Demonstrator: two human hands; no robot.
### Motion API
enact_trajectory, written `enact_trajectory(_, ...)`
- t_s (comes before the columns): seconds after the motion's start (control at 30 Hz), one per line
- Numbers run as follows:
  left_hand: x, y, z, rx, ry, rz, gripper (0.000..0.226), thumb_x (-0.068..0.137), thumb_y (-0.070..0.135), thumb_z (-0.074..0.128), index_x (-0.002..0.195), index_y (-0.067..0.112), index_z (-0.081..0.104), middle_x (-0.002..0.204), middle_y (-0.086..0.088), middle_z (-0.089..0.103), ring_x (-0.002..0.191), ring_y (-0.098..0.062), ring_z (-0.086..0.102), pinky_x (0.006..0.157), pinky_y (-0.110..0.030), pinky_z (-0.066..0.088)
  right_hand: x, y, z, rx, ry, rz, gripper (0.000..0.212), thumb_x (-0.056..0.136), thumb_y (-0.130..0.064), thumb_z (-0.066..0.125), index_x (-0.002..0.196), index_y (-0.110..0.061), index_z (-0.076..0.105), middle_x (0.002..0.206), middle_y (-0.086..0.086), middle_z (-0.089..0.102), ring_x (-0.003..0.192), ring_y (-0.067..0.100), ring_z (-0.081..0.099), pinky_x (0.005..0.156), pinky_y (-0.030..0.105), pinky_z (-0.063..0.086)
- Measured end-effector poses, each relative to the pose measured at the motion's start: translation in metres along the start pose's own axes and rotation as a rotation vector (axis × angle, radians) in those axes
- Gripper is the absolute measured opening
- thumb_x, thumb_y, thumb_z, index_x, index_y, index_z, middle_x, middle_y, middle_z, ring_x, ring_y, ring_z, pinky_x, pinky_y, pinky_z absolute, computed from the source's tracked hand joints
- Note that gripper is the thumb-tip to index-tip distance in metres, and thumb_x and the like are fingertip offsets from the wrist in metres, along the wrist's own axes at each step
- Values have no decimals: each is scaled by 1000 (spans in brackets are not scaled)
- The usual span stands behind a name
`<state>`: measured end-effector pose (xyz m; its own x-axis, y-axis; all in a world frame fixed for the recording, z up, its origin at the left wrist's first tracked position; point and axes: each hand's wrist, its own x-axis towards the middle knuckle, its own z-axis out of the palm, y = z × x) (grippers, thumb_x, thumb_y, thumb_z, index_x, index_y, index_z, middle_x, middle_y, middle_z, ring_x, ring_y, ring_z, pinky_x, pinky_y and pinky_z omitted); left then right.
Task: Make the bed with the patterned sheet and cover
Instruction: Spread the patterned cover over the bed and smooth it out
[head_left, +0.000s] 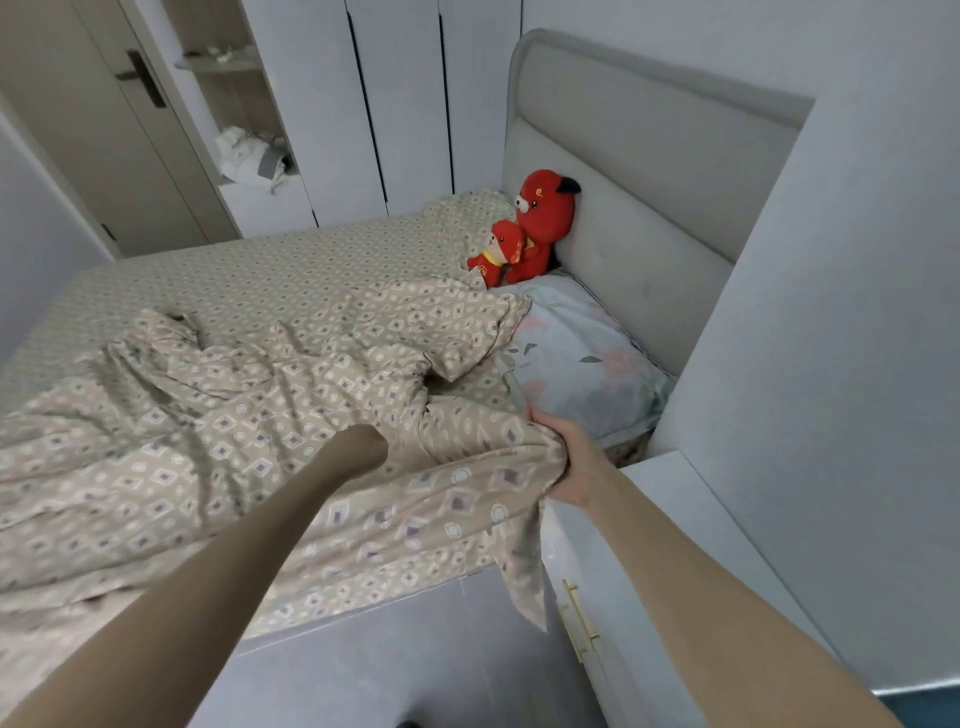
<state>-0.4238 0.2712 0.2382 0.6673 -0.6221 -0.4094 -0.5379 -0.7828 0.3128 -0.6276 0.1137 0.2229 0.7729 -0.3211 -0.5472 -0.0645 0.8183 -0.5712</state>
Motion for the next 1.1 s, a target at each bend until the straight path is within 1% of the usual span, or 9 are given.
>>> enact_trajectory(0.23, 18, 13, 14, -671, -253, -223, 31, 98, 28, 46, 121, 8, 51, 113, -9, 55, 73, -20, 53, 72, -30, 42, -8, 19, -7, -170, -158, 155, 15, 65, -22, 72, 66, -13, 59, 79, 9, 55, 77, 24, 55, 77, 34, 46)
enact_trajectory(0.33, 30, 11, 31, -727, -398, -288, 44, 96, 45, 44, 117, 8, 53, 105, -9, 57, 80, -23, 56, 82, -35, 45, -14, 31, -11, -154, -185, 155, 27, 76, -22, 52, 51, -13, 56, 59, 3, 54, 61, 17, 56, 65, 26, 46)
enact_trajectory(0.4, 39, 12, 44, -728, -453, -320, 60, 90, 59, 47, 117, 5, 54, 109, -11, 58, 94, -27, 59, 82, -38, 48, -16, 36, -14, -149, -236, 183, 24, 75, -23, 55, 53, -13, 56, 54, 1, 50, 56, 14, 52, 58, 23, 46)
enact_trajectory(0.53, 52, 32, 65, -711, -517, -338, 57, 78, 62, 62, 94, 8, 55, 94, -10, 59, 82, -23, 60, 69, -32, 52, -12, 40, -16, -165, -276, 219, 21, 70, -27, 60, 59, -10, 55, 51, 4, 9, 49, 17, 15, 55, 24, 38)
enact_trajectory(0.63, 63, 39, 81, -525, -408, -312, 20, 89, 25, 59, 79, 11, 50, 65, -2, 46, 58, -15, 45, 71, -30, 48, -10, 43, -20, -112, -259, 275, 30, 77, -27, 42, 59, -9, 58, 53, 5, 44, 55, 16, 44, 60, 24, 47)
enact_trajectory(0.73, 74, 32, 85, -648, -387, -298, 16, 92, 9, 42, 77, 10, 46, 70, -4, 43, 72, -18, 45, 80, -37, 49, -7, 47, -26, -93, -220, 338, 33, 78, -27, 41, 61, -8, 61, 67, 6, 56, 69, 18, 55, 67, 24, 50)
enact_trajectory(0.87, 78, 10, 61, -1003, -297, -275, 34, 100, 12, 36, 67, 13, 43, 48, 0, 44, 42, -9, 41, 42, -18, 35, 10, 57, -27, -220, -108, 485, 41, 84, -39, 47, 71, -8, 71, 77, 7, 66, 78, 19, 61, 84, 28, 47)
enact_trajectory(1.0, 79, -37, 33, -1173, -163, -225, 36, 102, 34, 37, 114, 6, 55, 99, -9, 63, 92, -22, 60, 81, -35, 49, 39, 79, -13, -391, 67, 555, 40, 94, -44, 48, 85, -14, 72, 97, 7, 70, 92, 19, 63, 83, 30, 52)
enact_trajectory(1.1, 75, -71, 9, -1194, -122, -227, 46, 102, 37, 34, 122, 2, 55, 101, -9, 64, 91, -23, 61, 81, -37, 50, 61, 98, -2, -596, 176, 535, 24, 96, -29, 50, 107, -10, 60, 95, 8, 64, 83, 21, 62, 81, 34, 54)
